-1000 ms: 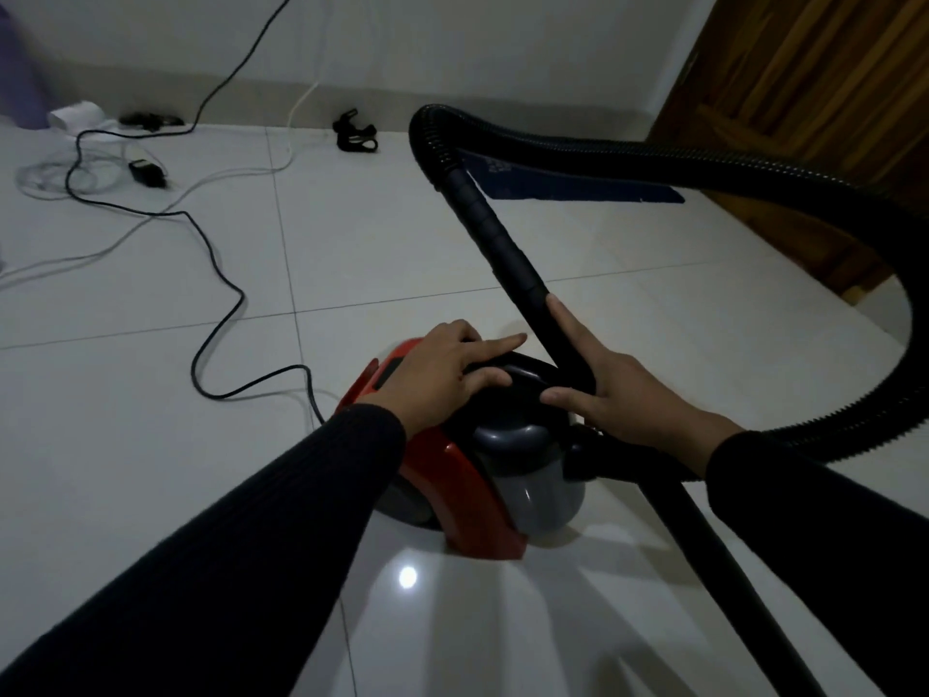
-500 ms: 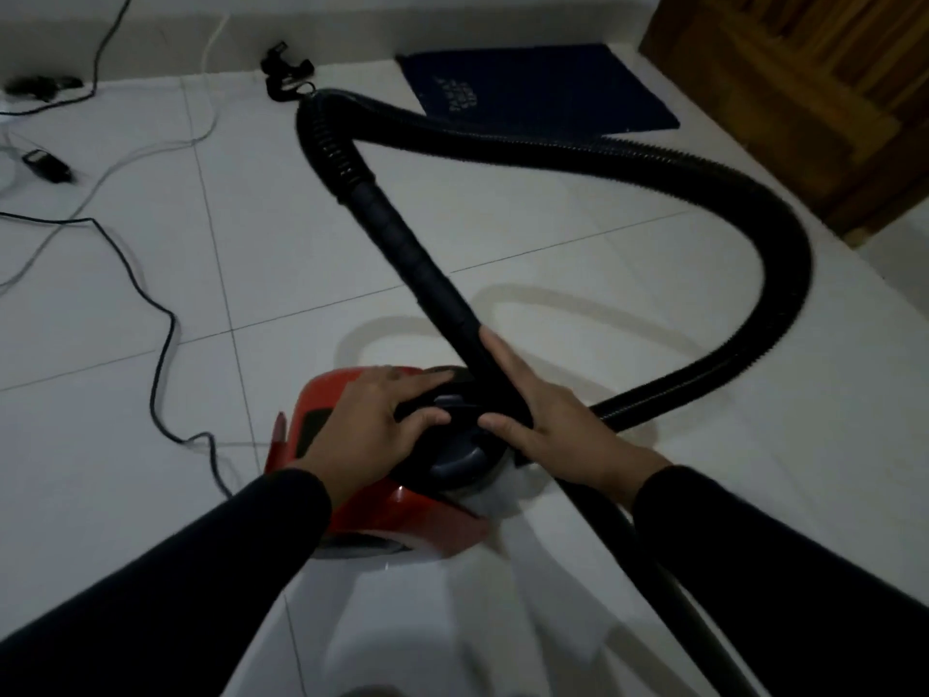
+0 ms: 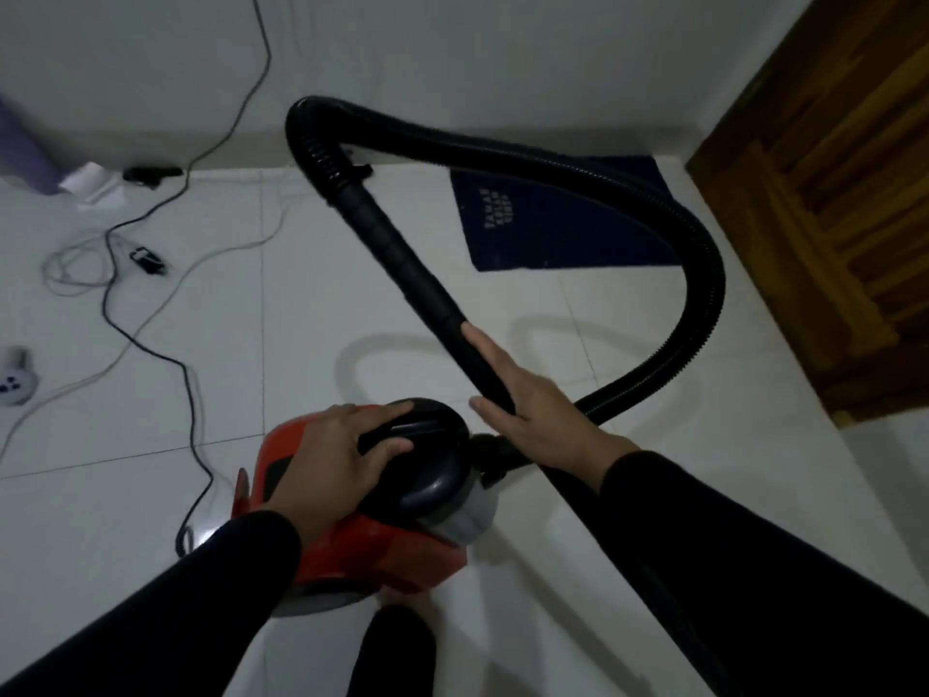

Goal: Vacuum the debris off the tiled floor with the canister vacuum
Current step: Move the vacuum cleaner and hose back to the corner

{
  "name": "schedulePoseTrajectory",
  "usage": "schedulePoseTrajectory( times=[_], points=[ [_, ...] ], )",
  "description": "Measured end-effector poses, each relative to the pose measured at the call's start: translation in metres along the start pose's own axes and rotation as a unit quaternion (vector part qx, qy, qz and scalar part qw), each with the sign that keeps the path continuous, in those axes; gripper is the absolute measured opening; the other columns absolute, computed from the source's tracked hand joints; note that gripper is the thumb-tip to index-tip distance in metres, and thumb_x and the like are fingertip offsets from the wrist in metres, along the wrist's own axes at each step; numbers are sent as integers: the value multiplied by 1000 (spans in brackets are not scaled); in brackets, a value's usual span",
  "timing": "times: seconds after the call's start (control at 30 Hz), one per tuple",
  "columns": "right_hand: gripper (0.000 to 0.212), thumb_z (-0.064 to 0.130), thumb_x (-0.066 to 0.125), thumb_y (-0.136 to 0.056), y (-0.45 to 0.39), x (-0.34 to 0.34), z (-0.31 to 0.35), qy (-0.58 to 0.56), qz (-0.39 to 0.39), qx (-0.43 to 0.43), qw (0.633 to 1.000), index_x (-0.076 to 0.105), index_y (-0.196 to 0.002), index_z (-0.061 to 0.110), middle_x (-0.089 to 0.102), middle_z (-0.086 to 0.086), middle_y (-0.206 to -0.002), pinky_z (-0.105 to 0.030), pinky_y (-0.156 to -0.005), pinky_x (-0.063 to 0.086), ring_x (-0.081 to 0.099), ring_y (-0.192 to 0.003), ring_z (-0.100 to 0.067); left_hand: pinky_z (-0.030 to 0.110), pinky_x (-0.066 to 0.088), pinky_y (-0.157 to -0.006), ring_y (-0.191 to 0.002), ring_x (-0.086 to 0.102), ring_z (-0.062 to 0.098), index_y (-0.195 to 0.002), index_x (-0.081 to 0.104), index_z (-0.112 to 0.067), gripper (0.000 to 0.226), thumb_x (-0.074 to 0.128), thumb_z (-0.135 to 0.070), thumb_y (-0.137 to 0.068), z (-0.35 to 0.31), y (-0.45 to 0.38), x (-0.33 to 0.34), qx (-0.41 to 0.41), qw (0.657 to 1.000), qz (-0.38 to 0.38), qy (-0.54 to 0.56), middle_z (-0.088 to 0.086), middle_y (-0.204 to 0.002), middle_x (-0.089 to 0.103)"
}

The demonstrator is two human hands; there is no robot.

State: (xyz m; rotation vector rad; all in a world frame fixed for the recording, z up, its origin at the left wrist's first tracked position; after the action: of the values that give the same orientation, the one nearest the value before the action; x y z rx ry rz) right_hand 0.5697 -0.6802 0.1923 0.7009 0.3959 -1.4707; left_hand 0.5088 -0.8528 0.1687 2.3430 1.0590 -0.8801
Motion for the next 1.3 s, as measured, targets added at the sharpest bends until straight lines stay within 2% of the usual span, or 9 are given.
schedulePoseTrajectory(
  times=[0.17, 0.3, 0.53, 0.7, 0.83, 0.9, 1.0, 1.13, 1.3],
  points=[
    [76, 22, 52, -99, -92, -87, -5, 4, 31, 5, 1000, 4, -136, 67, 27, 27, -147, 5, -98, 21, 37, -135, -2, 27, 42, -95, -106, 59, 21, -120, 64, -31, 48, 56, -49, -76, -27, -108, -26, -16, 1000, 4, 17, 2, -108, 70],
    [76, 24, 52, -99, -160, -153, -21, 16, 49, 1, 999, 3, -133, 72, 32, 21, -151, 1, -99, 22, 37, -135, -3, 35, 42, -96, -105, 57, 25, -119, 65, -30, 44, 60, -38, -76, -53, -195, -38, -30, 999, -12, 4, 8, -106, 68],
    [74, 28, 51, -100, -284, -237, -74, 16, 132, -46, 990, 4, -132, 75, 42, -4, -151, -14, -104, 30, 45, -133, -18, 29, 40, -86, -99, 58, 28, -119, 65, -25, 40, 71, -21, -80, -86, -347, -37, -51, 997, -62, -9, 8, -104, 70],
    [72, 27, 49, -101, -369, -283, -102, -6, 203, -85, 975, 2, -130, 73, 18, 38, -145, -5, -100, 31, 37, -129, 1, 27, 38, -88, -102, 54, 25, -124, 62, -28, 40, 66, -24, -84, -92, -432, -17, -102, 990, -96, 14, 7, -110, 68],
    [74, 25, 50, -100, -439, -300, -119, 8, 255, -92, 963, 3, -126, 77, 17, 44, -140, -21, -106, 40, 37, -129, 2, 27, 38, -93, -110, 53, 24, -124, 61, -25, 40, 65, -22, -85, -79, -487, -8, -144, 978, -140, 57, 7, -115, 66],
    [74, 21, 50, -101, -472, -300, -130, 10, 293, -83, 953, 6, -126, 74, 13, 51, -133, -12, -107, 34, 31, -129, 12, 32, 41, -95, -110, 54, 26, -123, 61, -26, 40, 65, -22, -84, -65, -514, -4, -153, 974, -156, 62, 7, -114, 66],
    [72, 19, 49, -101, -519, -303, -146, 9, 329, -68, 942, 10, -125, 74, 26, 38, -142, 0, -95, 35, 45, -107, 22, 33, 40, -89, -102, 55, 29, -119, 64, -22, 38, 64, -22, -82, -55, -555, 1, -165, 972, -158, 55, 10, -109, 68],
    [68, 20, 48, -102, -576, -307, -173, 21, 381, -72, 922, 9, -128, 68, 12, 46, -137, 10, -94, 16, 17, -113, 41, 38, 45, -82, -90, 57, 33, -111, 69, -16, 37, 60, -23, -75, -38, -601, 17, -156, 980, -125, 18, 13, -96, 69],
    [67, 21, 46, -102, -628, -298, -216, 43, 455, -86, 885, 4, -128, 66, 6, 50, -133, 11, -93, 11, 10, -113, 44, 42, 45, -84, -97, 56, 36, -114, 68, -16, 38, 70, -16, -76, -18, -653, 50, -169, 982, -80, -14, 17, -103, 67]
  ],
)
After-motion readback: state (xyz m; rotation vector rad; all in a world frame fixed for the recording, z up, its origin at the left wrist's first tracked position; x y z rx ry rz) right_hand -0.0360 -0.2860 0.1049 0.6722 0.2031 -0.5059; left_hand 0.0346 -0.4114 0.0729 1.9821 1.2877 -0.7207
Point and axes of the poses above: each hand's wrist, its own y-axis away from the middle knuckle, its own x-axis out of the palm, z = x × y, the point moved 8 cm from there along -y, towards the middle knuckle
